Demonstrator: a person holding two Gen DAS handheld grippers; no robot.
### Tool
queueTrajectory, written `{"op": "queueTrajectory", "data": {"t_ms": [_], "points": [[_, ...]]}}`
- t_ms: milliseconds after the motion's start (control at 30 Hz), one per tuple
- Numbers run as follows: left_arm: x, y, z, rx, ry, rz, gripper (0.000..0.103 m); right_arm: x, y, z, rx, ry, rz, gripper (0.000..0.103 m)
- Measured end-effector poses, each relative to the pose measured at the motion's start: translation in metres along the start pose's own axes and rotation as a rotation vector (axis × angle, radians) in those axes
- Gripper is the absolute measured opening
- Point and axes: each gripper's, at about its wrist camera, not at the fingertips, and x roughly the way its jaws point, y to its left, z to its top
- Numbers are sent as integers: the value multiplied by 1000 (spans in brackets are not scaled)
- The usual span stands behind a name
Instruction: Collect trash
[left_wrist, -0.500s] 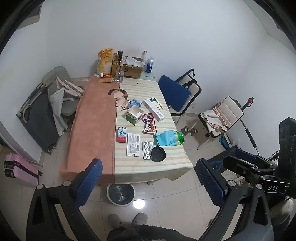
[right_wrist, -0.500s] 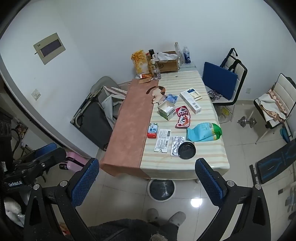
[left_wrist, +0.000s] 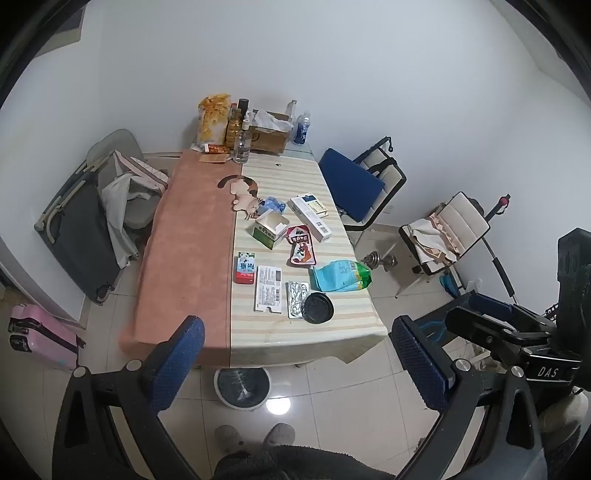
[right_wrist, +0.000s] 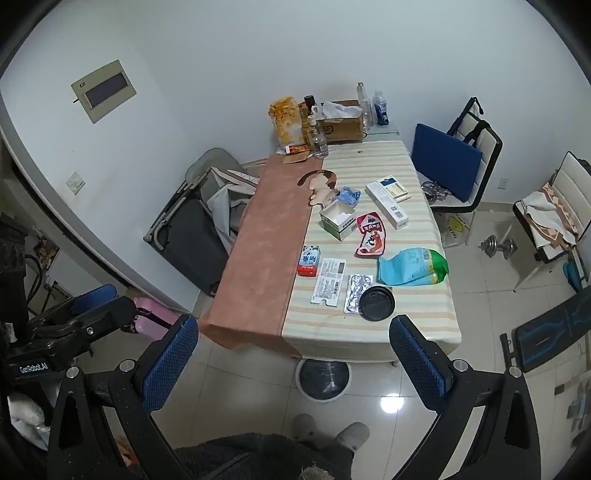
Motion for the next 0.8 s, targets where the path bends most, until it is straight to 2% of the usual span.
{"op": "queueTrajectory", "data": {"t_ms": [733, 800], "points": [[7, 9, -5, -6, 0, 1, 103, 10, 1, 12, -12, 21, 11, 103], [8, 2, 3, -6, 0, 2, 103, 11, 2, 12, -11, 21, 12, 103]]}}
